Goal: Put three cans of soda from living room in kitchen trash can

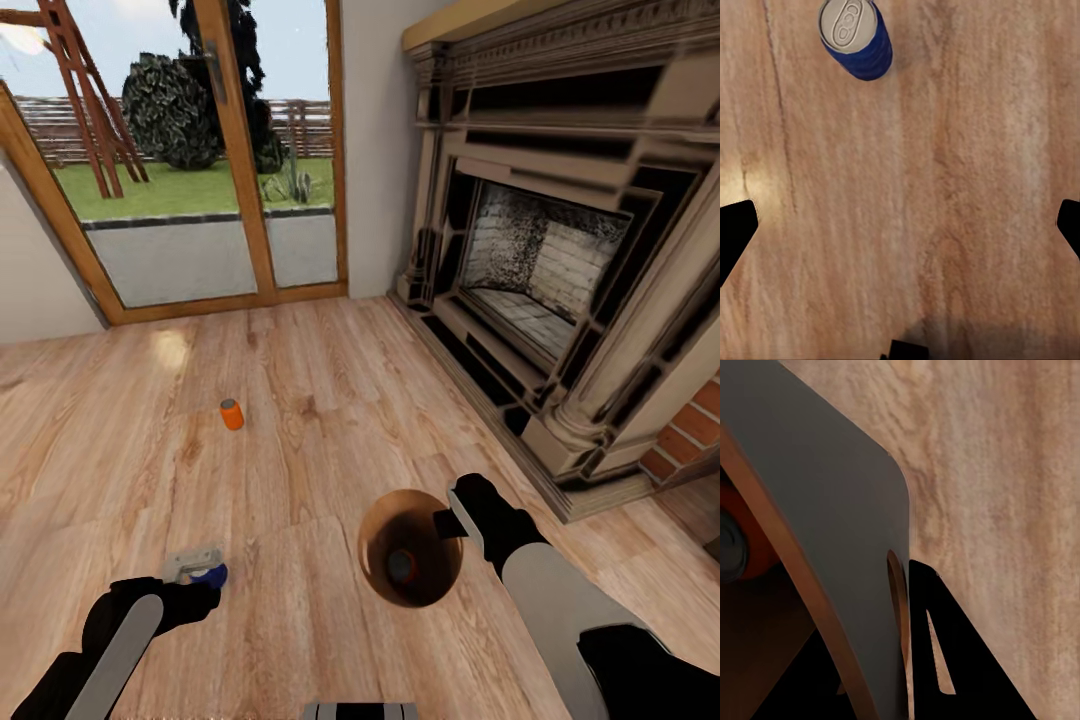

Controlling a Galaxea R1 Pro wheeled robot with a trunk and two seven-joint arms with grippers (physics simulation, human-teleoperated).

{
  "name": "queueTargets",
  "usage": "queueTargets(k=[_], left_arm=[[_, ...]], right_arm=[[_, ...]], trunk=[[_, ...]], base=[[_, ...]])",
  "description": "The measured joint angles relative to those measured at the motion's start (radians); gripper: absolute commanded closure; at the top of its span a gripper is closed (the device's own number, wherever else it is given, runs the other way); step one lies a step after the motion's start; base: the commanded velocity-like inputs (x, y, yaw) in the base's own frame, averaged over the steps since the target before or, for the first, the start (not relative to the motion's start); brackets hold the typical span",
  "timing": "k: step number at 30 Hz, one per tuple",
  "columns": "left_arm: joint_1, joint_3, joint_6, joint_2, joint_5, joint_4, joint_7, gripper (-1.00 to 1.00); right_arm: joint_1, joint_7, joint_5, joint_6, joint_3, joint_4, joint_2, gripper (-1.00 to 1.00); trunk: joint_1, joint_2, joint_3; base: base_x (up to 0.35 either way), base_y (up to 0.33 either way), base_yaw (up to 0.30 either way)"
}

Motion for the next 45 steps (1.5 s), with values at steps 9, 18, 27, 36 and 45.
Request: queueTargets(k=[9,18,27,36,45], left_arm=[[0.000,0.000,0.000,-0.001,0.000,0.000,0.001,-1.00],[0.000,0.000,0.000,0.000,0.000,0.000,0.002,-1.00],[0.000,0.000,0.000,0.000,0.000,0.001,0.004,-1.00],[0.000,0.000,0.000,-0.001,0.000,0.002,0.007,-1.00],[0.000,0.000,0.000,-0.002,0.000,0.002,0.006,-1.00]], right_arm=[[0.000,0.000,0.002,0.000,0.000,0.000,-0.001,1.00],[0.000,0.000,0.000,0.000,-0.004,-0.007,-0.005,1.00],[0.000,0.004,-0.001,0.000,-0.005,-0.013,-0.008,1.00],[0.000,0.000,0.003,0.000,-0.002,-0.014,-0.005,1.00],[0.000,-0.001,0.003,0.000,-0.001,-0.014,-0.004,1.00]], trunk=[[0.000,0.000,-0.011],[0.000,0.000,-0.022],[0.000,0.000,-0.027],[0.000,0.000,-0.027],[0.000,0.000,-0.027]], base=[[0.000,0.000,0.146],[0.000,0.000,0.128],[0.000,0.000,0.028],[0.057,0.028,0.000],[0.240,0.164,0.000]])
